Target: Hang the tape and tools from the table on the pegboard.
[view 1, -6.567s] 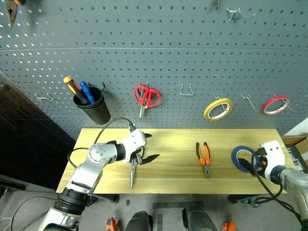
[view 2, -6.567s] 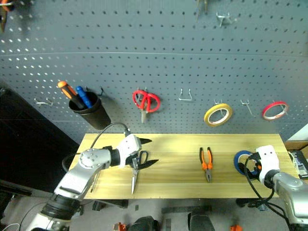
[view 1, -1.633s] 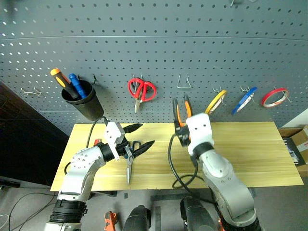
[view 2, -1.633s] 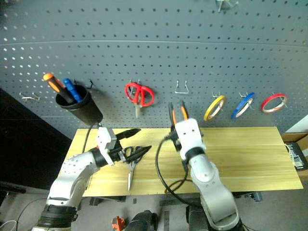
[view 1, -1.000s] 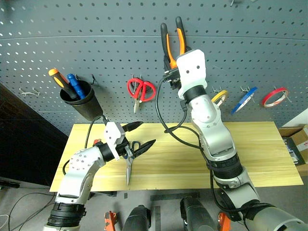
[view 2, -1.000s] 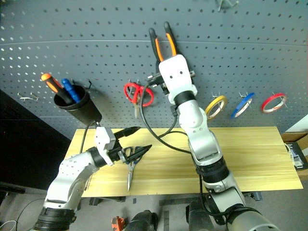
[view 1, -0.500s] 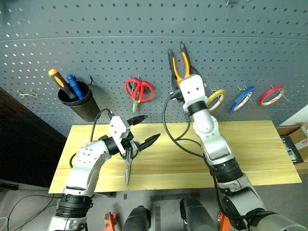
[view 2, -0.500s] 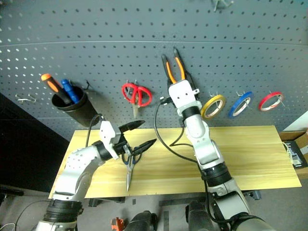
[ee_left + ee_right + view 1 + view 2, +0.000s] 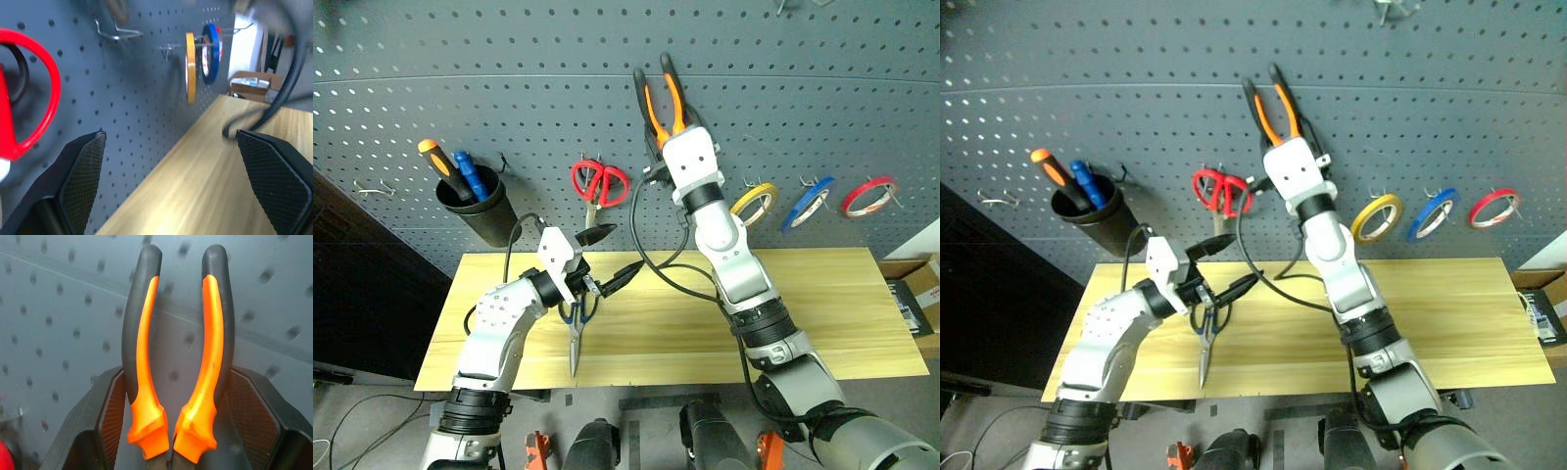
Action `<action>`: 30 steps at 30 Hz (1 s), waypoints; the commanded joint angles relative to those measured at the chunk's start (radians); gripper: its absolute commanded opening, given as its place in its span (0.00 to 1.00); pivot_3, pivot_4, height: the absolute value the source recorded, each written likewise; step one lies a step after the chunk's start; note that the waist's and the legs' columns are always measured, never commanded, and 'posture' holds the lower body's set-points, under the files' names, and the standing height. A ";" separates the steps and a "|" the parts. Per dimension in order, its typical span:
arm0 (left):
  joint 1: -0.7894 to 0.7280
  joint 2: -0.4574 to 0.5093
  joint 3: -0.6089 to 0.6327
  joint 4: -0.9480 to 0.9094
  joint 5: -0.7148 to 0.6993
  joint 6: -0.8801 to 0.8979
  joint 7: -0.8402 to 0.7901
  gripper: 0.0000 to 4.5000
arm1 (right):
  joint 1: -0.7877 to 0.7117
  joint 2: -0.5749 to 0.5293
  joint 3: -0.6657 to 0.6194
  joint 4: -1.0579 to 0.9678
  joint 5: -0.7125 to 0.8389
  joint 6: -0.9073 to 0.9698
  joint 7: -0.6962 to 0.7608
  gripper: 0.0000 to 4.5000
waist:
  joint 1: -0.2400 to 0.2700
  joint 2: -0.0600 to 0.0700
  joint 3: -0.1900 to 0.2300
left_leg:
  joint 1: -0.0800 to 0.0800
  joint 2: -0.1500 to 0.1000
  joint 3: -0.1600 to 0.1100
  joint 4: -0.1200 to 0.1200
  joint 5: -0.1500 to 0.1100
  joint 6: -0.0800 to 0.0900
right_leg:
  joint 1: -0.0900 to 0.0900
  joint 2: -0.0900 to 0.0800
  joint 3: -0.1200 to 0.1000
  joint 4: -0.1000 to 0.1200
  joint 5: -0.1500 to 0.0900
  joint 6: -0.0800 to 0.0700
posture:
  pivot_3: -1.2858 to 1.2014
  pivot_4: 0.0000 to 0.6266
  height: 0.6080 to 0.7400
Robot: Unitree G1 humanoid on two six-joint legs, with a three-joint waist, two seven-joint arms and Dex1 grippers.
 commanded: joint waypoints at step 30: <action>0.178 0.174 -0.058 -0.158 0.116 0.415 0.153 1.00 | 0.508 -0.130 -0.020 -0.920 0.393 0.995 0.459 0.99 | 0.015 -0.002 -0.009 | 0.002 0.001 -0.003 -0.001 0.001 0.001 | 0.002 0.000 0.000 0.002 0.000 -0.001 | 0.52 0.36 1.00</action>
